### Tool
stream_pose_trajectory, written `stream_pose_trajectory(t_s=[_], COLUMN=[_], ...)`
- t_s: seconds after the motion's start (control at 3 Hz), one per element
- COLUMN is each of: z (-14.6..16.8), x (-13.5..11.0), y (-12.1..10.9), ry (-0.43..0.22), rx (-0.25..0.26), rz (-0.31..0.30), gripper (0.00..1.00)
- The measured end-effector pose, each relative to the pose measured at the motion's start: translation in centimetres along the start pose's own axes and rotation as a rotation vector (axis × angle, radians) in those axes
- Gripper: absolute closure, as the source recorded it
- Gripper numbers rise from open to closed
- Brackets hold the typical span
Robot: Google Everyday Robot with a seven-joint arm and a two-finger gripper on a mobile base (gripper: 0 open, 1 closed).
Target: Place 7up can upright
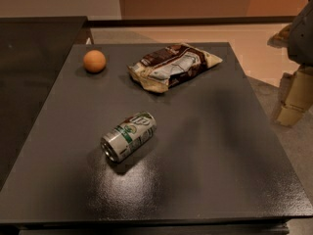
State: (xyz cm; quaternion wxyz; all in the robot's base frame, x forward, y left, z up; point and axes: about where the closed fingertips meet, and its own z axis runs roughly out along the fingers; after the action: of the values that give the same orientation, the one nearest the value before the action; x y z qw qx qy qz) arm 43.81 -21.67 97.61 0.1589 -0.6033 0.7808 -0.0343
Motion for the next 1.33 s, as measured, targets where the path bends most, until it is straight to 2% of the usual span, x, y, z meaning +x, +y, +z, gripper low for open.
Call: stream_pose_trajectory(t_s=[0.33, 0.67, 1.0, 1.33], z=[0.0, 0.6, 1.4, 2.1], x=[-0.2, -1.6, -3.8, -6.4], y=[0.0, 0.9, 1.6, 2.6], ry=[-0.002, -0.020, -0.067, -0.115], rx=[0.005, -0.019, -0.055, -0.092], rz=[-0.004, -0.076, -0.175, -0.300], gripper=[0.00, 0.00, 0.00, 0.00])
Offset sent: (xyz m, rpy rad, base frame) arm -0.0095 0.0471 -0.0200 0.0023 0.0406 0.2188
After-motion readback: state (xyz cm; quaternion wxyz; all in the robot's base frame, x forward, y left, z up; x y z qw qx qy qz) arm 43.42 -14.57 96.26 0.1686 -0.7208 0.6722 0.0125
